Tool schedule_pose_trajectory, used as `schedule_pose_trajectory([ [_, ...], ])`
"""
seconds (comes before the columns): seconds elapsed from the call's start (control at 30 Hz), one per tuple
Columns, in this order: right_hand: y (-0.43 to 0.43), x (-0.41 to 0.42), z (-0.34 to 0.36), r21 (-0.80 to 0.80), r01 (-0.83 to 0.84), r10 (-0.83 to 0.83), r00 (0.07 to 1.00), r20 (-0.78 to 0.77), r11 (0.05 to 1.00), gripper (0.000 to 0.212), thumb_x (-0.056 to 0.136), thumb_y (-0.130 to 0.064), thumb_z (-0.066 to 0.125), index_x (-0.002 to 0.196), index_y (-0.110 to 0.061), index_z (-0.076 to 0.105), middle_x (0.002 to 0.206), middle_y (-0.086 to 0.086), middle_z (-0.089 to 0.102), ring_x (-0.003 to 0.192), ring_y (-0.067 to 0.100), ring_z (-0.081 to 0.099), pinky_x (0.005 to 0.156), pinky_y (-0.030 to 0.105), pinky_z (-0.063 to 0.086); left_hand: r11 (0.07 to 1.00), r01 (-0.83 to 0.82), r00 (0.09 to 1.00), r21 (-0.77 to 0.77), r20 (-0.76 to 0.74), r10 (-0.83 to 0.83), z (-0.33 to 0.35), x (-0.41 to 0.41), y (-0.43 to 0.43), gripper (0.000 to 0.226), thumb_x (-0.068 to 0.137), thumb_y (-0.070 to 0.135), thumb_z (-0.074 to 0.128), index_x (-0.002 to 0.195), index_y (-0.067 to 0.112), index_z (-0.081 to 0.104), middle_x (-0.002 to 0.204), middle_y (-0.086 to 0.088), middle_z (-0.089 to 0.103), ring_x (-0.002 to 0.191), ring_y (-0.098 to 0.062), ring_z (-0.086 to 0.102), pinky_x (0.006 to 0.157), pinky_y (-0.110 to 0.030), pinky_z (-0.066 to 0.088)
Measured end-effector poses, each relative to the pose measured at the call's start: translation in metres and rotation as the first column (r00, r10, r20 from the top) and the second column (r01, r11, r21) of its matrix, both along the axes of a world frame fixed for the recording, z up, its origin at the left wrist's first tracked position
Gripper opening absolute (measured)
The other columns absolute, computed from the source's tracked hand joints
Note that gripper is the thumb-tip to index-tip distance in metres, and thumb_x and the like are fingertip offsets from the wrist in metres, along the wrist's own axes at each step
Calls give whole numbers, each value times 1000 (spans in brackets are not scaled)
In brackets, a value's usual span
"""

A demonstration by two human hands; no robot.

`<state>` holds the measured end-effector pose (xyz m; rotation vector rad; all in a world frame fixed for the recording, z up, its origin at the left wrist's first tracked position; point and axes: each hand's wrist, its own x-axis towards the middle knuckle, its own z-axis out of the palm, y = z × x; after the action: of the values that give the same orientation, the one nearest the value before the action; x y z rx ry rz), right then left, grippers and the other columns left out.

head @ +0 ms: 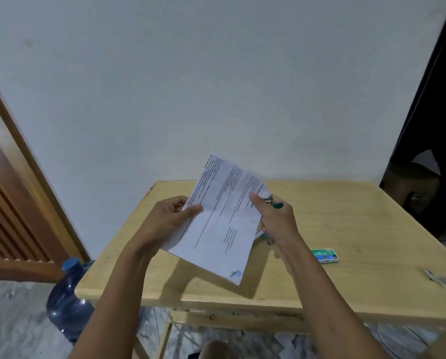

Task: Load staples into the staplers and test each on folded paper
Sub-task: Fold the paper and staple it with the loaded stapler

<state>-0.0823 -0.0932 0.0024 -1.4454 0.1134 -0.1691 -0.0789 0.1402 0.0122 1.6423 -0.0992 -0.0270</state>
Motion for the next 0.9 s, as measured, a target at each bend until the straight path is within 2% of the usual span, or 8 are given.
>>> schedule_pose_trajectory([
  [0.17,-6,4,3,16,104,-104,995,-6,994,18,92,-31,66,83,-16,66,69,2,57,44,13,32,40,18,33,997,-36,999,-73,-12,36,0,-1,1,18,92,9,66,106,-2,69,106,-21,74,89,-32,72,75,-35,61],
  [0.3,0,-2,-7,77,3,-1,1000,-22,997,19,89,-37,69,98,-21,70,90,-6,70,43,9,32,49,24,36,986,-62,998,-155,9,65,-4,0,1,20,93,10,63,109,0,68,110,-16,74,99,-28,72,86,-34,59],
  [0.47,10,-21,-19,-9,-173,173,984,-43,985,11,93,-20,66,95,-10,68,52,-15,61,35,1,40,40,16,34,975,-119,993,-187,2,121,-7,-5,1,24,94,23,64,114,10,71,111,-8,75,101,-22,73,86,-35,57],
  [0.53,12,-22,-22,10,-100,100,994,-39,995,12,93,-22,66,95,-10,70,51,-15,61,37,2,41,40,16,33,955,-73,996,-286,-78,53,-13,-12,2,28,95,32,60,112,15,73,116,-8,73,101,-19,72,82,-34,57],
  [0.67,13,-16,-28,-13,10,-11,997,-71,1000,13,91,-31,68,93,-19,71,64,-9,67,44,5,48,47,20,37,902,-37,971,-430,-228,-69,-39,-32,-10,35,89,39,59,101,8,70,120,-19,70,104,-38,65,100,-55,48],
  [0.73,16,-13,-29,-34,2,-4,998,-65,999,14,90,-33,68,92,-20,72,74,-4,73,53,7,57,52,23,41,894,-48,969,-445,-238,-67,-52,-40,-27,32,83,33,63,96,3,66,112,-20,72,94,-36,67,90,-51,55],
  [0.8,19,-14,-29,-42,-21,19,998,-52,999,15,90,-33,68,92,-19,71,81,-3,76,61,8,65,54,23,45,901,-49,980,-430,-197,-41,-58,-42,-40,42,83,25,68,120,6,63,109,-15,74,87,-27,72,73,-40,60],
  [0.9,20,-17,-31,-77,-98,92,993,-80,992,20,91,-36,65,90,-16,65,65,-12,67,44,0,54,51,21,38,923,-73,994,-377,-101,37,-58,-39,-47,41,88,15,69,128,16,60,113,-8,74,93,-28,73,66,-33,60],
])
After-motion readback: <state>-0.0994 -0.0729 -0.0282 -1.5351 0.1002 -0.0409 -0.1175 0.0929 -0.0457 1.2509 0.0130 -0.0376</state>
